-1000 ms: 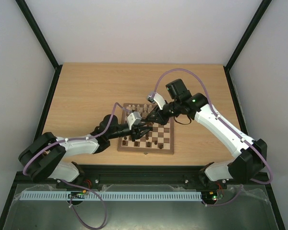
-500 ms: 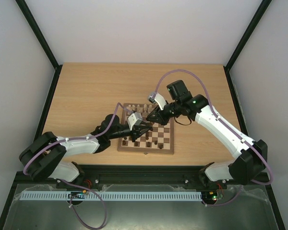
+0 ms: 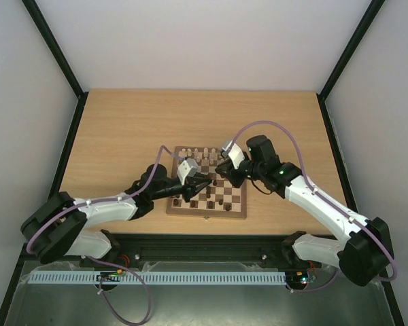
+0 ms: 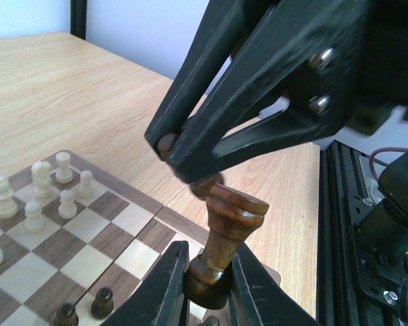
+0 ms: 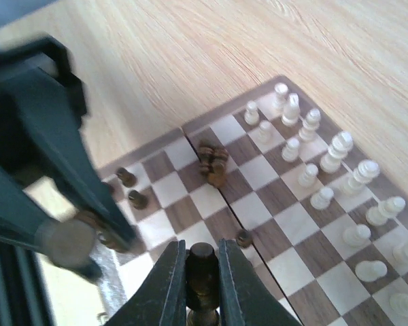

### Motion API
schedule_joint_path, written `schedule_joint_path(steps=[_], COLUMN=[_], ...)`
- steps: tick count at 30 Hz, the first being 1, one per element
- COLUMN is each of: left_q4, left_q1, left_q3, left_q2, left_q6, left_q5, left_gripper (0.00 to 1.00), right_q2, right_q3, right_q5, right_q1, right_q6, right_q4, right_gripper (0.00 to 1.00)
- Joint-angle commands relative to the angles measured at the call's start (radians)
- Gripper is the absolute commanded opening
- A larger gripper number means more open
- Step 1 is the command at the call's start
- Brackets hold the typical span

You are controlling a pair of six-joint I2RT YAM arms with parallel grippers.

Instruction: Set up the chess pieces on the board

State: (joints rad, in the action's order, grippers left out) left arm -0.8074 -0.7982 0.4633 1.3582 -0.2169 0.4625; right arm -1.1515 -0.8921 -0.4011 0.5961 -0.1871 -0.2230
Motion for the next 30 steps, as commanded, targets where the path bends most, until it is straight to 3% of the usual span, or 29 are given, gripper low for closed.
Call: schedule_joint_path(steps=[1, 15, 21, 25, 30], left_q4=[0.028, 0.192, 0.236, 0.254, 0.258], left_q1=[-0.003, -0.004, -0.004, -0.004, -0.003], left_q3=[-0.059, -0.087, -0.059, -0.046, -0.040], left_q2=[-0.083, -0.258, -0.270, -0.276, -0.278], left_q6=[-0.053, -0.092, -0.088, -0.088, -0.091], left_q5=[-0.052, -0.134, -0.141, -0.148, -0.145], left_gripper=[0.11, 0.11, 0.11, 0.11, 0.11], right_q2=[0.002, -0.081, -0.085, -0.078, -0.088], right_q3=[0.146, 0.465, 0.513, 0.529, 0.515], right_q5=[0.093, 0.142, 0.126, 0.091, 0.132], right_q1=[-0.001, -0.001, -0.002, -0.001, -0.002], right_q6=[-0.023, -0.019, 0.004, 0.031, 0.065], right_q4=[0.253, 0.738, 0.847, 0.831, 0.813], right_gripper=[0.06, 0.03, 0.05, 0.06, 0.18])
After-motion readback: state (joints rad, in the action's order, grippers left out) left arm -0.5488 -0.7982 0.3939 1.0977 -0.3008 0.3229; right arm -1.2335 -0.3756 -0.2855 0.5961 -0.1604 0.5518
